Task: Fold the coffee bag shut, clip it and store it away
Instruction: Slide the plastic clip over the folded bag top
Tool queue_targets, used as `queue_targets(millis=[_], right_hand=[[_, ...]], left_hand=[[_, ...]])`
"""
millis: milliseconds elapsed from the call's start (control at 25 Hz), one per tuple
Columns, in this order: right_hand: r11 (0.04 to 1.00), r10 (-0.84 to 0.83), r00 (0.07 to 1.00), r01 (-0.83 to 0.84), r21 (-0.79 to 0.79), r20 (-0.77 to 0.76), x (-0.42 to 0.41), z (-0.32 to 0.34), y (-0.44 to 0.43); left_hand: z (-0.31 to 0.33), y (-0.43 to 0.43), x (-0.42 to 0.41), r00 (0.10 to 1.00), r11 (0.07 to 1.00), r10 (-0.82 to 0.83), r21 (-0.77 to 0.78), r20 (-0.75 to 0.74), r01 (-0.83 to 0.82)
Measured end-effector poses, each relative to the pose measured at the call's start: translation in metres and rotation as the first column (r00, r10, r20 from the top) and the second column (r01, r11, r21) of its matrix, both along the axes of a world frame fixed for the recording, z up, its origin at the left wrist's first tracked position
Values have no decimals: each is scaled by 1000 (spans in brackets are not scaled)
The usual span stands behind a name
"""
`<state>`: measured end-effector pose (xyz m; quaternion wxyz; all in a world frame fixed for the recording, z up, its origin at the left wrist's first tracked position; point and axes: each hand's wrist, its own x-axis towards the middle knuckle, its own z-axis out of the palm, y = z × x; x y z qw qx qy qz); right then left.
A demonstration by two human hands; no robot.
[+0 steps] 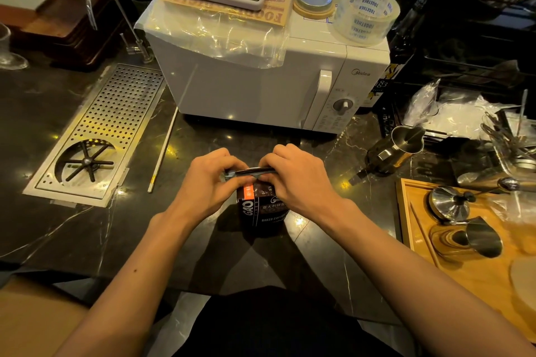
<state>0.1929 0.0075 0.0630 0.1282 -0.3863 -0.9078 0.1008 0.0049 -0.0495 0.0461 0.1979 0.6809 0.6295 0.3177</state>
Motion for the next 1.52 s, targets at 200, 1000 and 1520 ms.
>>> queue_targets(millis=[200,1000,1520], right_hand=[[995,60,998,-60,-83,-11,9,2,4],[955,-177,940,93,-283,-290,35,-11,9],[884,-306,837,73,-462,-453,54,-26,8]], left_hand=[[0,-2,-1,1000,1000,-10,-5,-14,9],[-7,-5,1,935,984,171,-102,312,-146],[-14,-12,-3,781,963,242,-243,576,-119]])
